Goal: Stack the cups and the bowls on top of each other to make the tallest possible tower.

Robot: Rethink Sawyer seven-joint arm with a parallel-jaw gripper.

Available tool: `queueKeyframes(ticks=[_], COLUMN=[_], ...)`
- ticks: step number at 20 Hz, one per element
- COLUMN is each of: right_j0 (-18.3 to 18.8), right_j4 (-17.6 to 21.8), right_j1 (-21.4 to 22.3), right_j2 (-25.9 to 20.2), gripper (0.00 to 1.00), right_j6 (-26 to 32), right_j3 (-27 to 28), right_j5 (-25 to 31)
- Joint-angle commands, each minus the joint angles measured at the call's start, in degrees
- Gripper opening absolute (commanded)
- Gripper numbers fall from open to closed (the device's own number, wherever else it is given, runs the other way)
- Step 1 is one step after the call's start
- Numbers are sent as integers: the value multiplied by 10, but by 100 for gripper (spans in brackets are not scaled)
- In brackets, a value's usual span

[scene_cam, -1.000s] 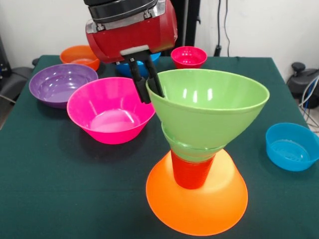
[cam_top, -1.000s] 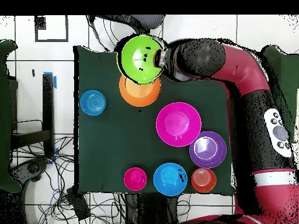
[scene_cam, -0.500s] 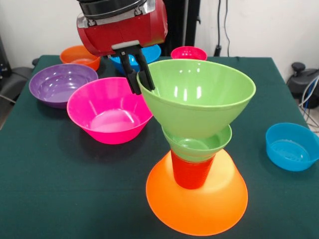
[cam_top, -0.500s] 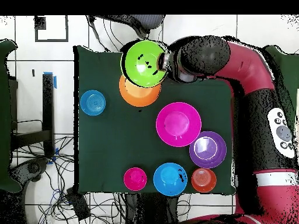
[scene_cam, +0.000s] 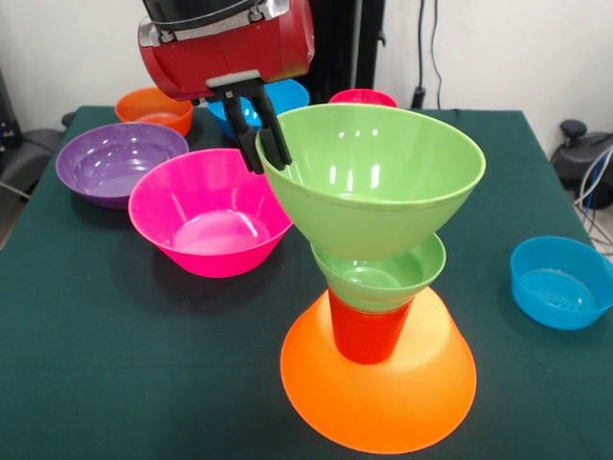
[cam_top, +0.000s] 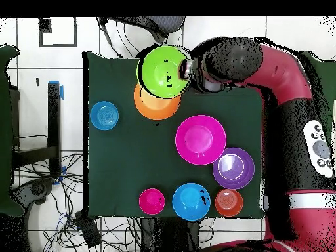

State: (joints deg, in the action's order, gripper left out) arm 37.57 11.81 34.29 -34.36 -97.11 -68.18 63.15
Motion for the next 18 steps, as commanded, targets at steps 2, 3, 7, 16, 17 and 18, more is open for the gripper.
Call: queueKeyframes(ticks=[2,3,7,16,17,18], right_j0=[-19,-19,-22,-20,-20,-20], right_j4=[11,10,9,3,3,3], right_j1=[-19,-19,-20,-17,-16,-16], right_j2=[18,17,16,12,11,11], gripper=[0,0,0,0,0,0], right_j6=[-1,-2,-10,-21,-21,-23], right_j3=[15,14,11,-15,-16,-18], right_j5=[20,19,3,-34,-36,-43])
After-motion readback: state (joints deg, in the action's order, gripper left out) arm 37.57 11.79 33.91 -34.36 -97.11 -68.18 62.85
